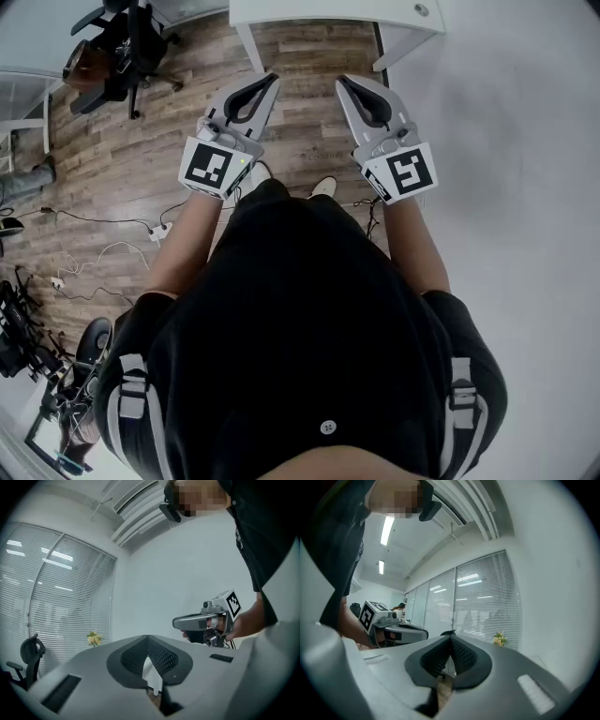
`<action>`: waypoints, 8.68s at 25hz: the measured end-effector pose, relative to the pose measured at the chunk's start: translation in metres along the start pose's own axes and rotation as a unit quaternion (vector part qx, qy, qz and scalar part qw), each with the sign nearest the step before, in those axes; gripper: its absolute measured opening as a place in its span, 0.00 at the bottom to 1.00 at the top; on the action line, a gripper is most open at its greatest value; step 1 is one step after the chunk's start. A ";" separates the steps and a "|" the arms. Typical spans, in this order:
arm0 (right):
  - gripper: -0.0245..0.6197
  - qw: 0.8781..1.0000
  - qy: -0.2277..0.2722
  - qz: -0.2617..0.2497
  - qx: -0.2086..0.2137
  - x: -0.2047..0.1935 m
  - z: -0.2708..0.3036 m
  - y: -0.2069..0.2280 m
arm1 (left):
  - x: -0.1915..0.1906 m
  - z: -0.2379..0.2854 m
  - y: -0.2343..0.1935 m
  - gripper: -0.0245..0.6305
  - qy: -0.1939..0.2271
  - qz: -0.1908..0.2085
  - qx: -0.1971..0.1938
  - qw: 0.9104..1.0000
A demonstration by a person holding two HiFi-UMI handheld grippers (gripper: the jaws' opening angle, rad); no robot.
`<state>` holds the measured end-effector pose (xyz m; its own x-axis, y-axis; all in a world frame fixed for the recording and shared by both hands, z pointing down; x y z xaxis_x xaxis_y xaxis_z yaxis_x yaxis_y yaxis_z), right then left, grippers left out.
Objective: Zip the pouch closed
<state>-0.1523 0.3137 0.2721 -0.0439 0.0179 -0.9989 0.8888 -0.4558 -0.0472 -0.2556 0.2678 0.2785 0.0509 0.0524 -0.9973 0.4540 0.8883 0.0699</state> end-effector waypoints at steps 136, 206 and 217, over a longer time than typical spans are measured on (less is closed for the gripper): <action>0.55 0.963 -0.192 0.056 0.182 -0.216 0.309 0.487 | -0.168 0.439 -0.257 0.50 -0.158 -0.093 0.206 0.961; 0.05 0.750 -0.389 -0.239 0.479 -0.476 0.361 0.469 | -0.464 0.539 -0.231 0.24 -0.408 -0.400 0.240 0.785; 0.05 0.745 -0.400 -0.241 0.476 -0.470 0.349 0.460 | -0.461 0.529 -0.232 0.05 -0.410 -0.383 0.265 0.784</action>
<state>0.1182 -0.2154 0.7209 -0.8496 0.0210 -0.5270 -0.0273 -0.9996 0.0042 0.0861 -0.2037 0.7337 0.0391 -0.9080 -0.4171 0.9261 0.1897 -0.3262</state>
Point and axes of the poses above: the fingertips, and each gripper's own axes: z forward along the fingers, y to its right, x out of its top, the point moved 2 cm from there along -z, backward along the fingers, and after that the axes turned 2 degrees about z, right-handed, at the moved point
